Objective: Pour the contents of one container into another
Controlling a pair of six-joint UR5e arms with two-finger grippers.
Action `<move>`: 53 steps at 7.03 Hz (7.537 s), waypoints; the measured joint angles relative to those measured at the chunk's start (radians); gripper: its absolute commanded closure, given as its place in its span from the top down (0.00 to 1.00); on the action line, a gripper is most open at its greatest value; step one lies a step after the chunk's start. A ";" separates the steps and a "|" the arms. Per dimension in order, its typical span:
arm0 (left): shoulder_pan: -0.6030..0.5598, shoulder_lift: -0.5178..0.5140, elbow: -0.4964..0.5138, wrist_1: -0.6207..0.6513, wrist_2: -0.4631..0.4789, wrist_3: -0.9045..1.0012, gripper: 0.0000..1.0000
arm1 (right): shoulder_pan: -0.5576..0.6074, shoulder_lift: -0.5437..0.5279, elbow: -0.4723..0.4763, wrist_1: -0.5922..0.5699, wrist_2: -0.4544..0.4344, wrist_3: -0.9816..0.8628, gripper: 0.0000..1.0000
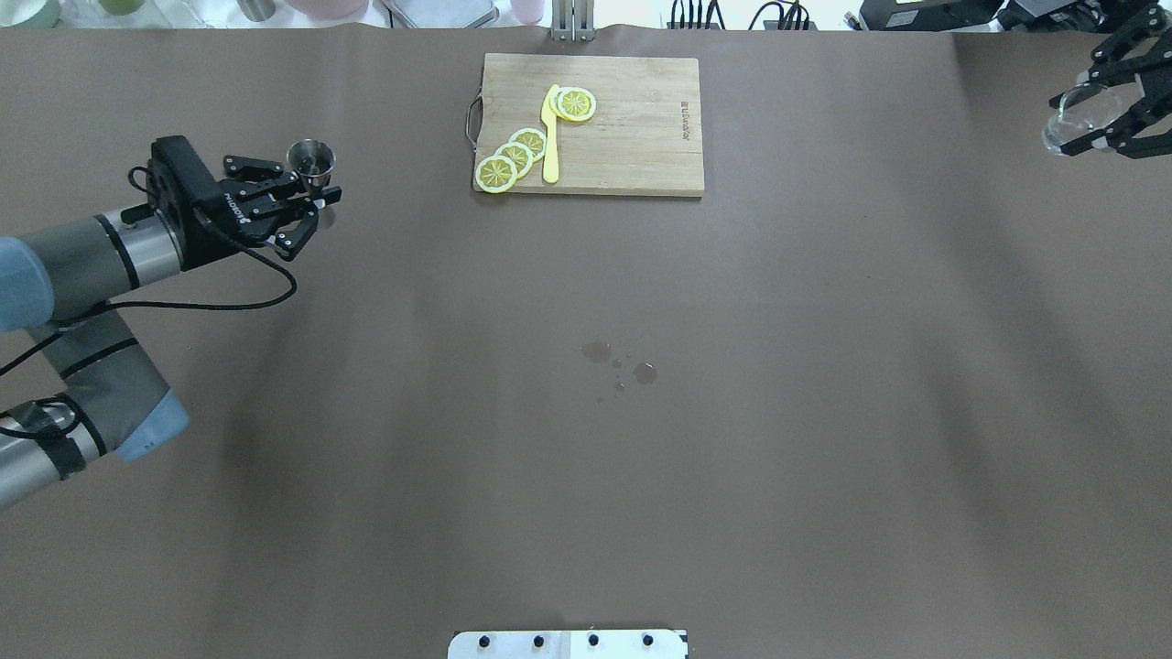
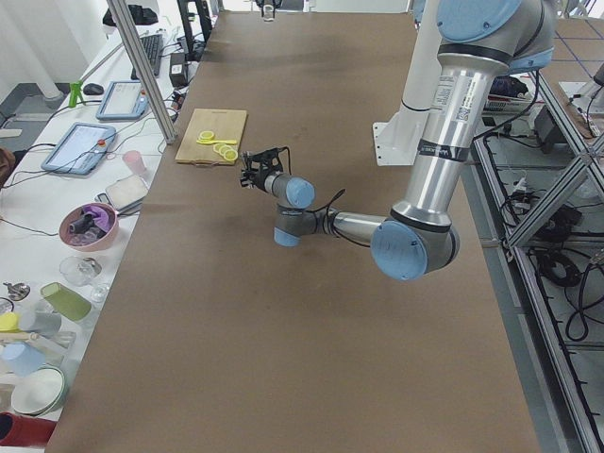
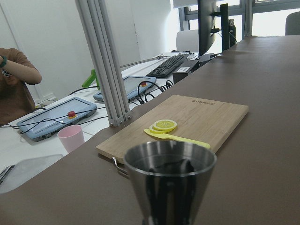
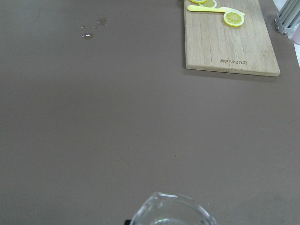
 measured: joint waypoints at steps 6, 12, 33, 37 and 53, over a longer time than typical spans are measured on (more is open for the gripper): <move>0.166 0.024 0.015 -0.015 0.362 -0.281 0.00 | 0.023 0.031 -0.070 -0.004 -0.035 -0.008 0.00; 0.174 0.120 -0.015 -0.011 0.421 -0.205 0.00 | 0.001 0.070 0.048 -0.004 -0.140 0.330 0.00; 0.170 0.180 0.018 0.036 0.467 -0.372 0.00 | -0.359 -0.172 -0.006 0.989 -0.526 1.219 0.00; 0.174 0.179 0.017 0.052 0.452 -0.335 0.00 | -0.373 -0.157 -0.165 1.162 -0.494 1.226 0.00; 0.176 0.173 0.017 0.094 0.433 -0.290 0.16 | -0.518 -0.045 -0.417 1.436 -0.677 1.207 0.00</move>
